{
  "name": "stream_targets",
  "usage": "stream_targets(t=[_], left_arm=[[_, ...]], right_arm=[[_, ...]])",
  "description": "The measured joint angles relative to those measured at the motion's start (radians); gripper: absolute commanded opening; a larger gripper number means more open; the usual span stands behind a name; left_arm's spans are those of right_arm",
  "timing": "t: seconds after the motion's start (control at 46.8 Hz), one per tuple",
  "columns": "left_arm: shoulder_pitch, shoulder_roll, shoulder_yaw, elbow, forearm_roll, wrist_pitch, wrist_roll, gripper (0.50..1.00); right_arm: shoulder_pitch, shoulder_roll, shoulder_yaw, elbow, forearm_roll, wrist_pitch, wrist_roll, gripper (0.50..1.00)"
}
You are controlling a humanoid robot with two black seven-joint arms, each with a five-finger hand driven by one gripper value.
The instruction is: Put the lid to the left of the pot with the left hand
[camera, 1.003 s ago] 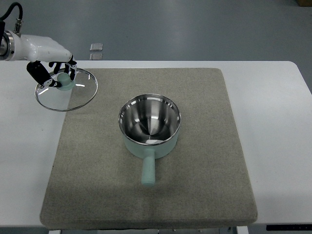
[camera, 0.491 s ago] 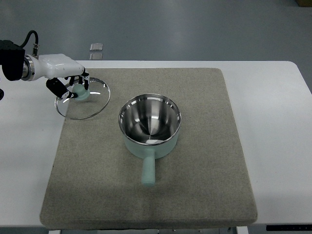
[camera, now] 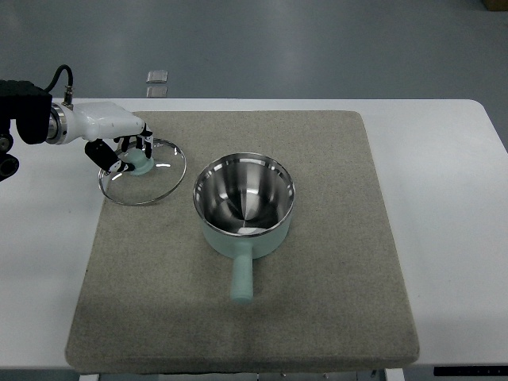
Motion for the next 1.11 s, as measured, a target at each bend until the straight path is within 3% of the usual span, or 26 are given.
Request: stream_targets(t=[0.107, 0.149, 0.192, 0.256, 0.278, 0.448, 0.534, 0.79, 1.11], left_arm=[[0.007, -0.013, 0.0, 0.026, 0.001, 0.014, 0.001, 0.5], [0.009, -0.019, 0.0, 0.032, 0.001, 0.023, 0.001, 0.523], [0.01, -0.021, 0.0, 0.036, 0.0, 0.036, 0.001, 0.599], [0.011, -0.021, 0.0, 0.037, -0.006, 0.051, 0.001, 0.824], [0.011, -0.021, 0.0, 0.038, -0.011, 0.058, 0.001, 0.857], [0.011, -0.021, 0.0, 0.039, -0.019, 0.092, 0.0, 0.896], [0.011, -0.021, 0.0, 0.041, -0.027, 0.092, 0.0, 0.983], [0.016, -0.02, -0.002, 0.044, -0.21, 0.098, -0.002, 0.992], [0.003, -0.02, -0.028, 0.172, -0.796, 0.107, -0.002, 0.992]], right_arm=[[0.0, 0.0, 0.0, 0.0, 0.0, 0.0, 0.0, 0.924], [0.0, 0.0, 0.0, 0.0, 0.0, 0.0, 0.0, 0.924], [0.0, 0.0, 0.0, 0.0, 0.0, 0.0, 0.0, 0.924], [0.0, 0.0, 0.0, -0.001, 0.0, 0.0, 0.0, 0.924], [0.0, 0.0, 0.0, -0.001, 0.0, 0.0, 0.0, 0.924], [0.0, 0.0, 0.0, -0.001, 0.0, 0.0, 0.0, 0.924], [0.0, 0.0, 0.0, -0.001, 0.0, 0.0, 0.0, 0.924], [0.0, 0.0, 0.0, -0.001, 0.0, 0.0, 0.0, 0.924], [0.0, 0.0, 0.0, -0.001, -0.001, 0.0, 0.0, 0.924]])
